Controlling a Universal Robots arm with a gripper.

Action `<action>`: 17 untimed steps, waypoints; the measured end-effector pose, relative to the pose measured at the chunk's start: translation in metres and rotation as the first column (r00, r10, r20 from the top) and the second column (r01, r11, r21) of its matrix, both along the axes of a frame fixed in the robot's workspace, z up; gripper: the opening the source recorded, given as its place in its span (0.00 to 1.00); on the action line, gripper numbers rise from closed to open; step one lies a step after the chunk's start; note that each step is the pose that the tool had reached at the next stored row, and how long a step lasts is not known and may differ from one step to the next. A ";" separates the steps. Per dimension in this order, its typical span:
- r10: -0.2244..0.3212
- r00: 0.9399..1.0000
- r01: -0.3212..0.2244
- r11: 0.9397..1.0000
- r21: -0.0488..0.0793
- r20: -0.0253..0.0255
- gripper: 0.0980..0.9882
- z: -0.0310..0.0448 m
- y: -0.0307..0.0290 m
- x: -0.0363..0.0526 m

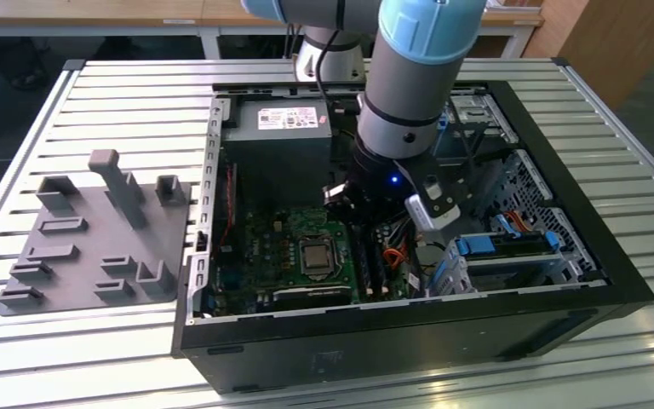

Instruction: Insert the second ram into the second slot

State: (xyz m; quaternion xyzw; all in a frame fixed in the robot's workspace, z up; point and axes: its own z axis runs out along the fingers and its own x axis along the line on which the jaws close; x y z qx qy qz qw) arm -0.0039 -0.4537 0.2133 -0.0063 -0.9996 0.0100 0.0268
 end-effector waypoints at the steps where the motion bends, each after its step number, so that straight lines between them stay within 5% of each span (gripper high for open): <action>1: 0.000 1.000 0.000 1.000 0.000 0.000 0.03 -0.0003 0.0001 0.0001; 4: 0.000 1.000 0.000 1.000 0.003 0.001 0.03 0.0019 0.0002 0.0001; 12: 0.000 1.000 0.000 1.000 0.002 0.001 0.03 0.0355 0.0001 -0.0001; 17: 0.000 1.000 0.000 1.000 0.002 0.001 0.03 0.0385 0.0001 -0.0001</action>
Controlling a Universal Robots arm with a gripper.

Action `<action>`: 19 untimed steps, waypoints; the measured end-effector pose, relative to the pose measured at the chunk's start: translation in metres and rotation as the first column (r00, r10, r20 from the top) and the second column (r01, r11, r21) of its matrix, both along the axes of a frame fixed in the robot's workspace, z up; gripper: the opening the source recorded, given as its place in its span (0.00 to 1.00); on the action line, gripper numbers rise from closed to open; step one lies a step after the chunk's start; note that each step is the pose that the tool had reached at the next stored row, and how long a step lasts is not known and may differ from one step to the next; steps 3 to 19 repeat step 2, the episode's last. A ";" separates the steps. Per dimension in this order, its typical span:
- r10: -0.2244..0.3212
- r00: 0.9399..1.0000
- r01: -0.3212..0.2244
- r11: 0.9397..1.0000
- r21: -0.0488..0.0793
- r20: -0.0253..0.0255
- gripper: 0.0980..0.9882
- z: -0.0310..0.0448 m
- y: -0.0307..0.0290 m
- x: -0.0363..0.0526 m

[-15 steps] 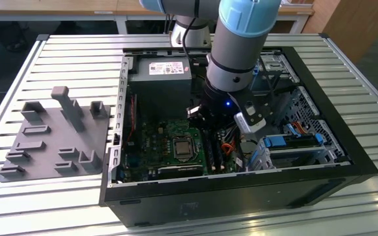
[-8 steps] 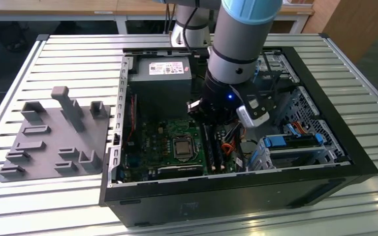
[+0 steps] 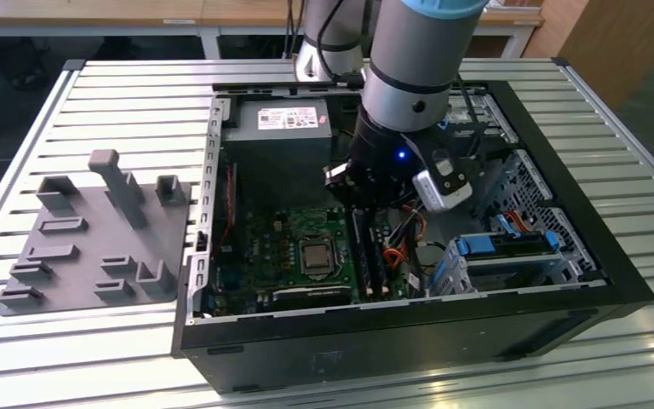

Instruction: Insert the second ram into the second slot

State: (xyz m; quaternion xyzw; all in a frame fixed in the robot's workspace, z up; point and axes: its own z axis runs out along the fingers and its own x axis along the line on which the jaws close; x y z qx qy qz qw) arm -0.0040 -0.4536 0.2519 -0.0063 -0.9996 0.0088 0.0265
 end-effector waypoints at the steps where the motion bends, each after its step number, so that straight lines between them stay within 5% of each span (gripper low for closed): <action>1: 0.000 1.000 0.000 1.000 0.000 0.000 0.03 0.0000 0.0000 0.0000; 19: 0.000 1.000 0.000 1.000 0.000 0.000 0.03 0.0000 0.0000 0.0000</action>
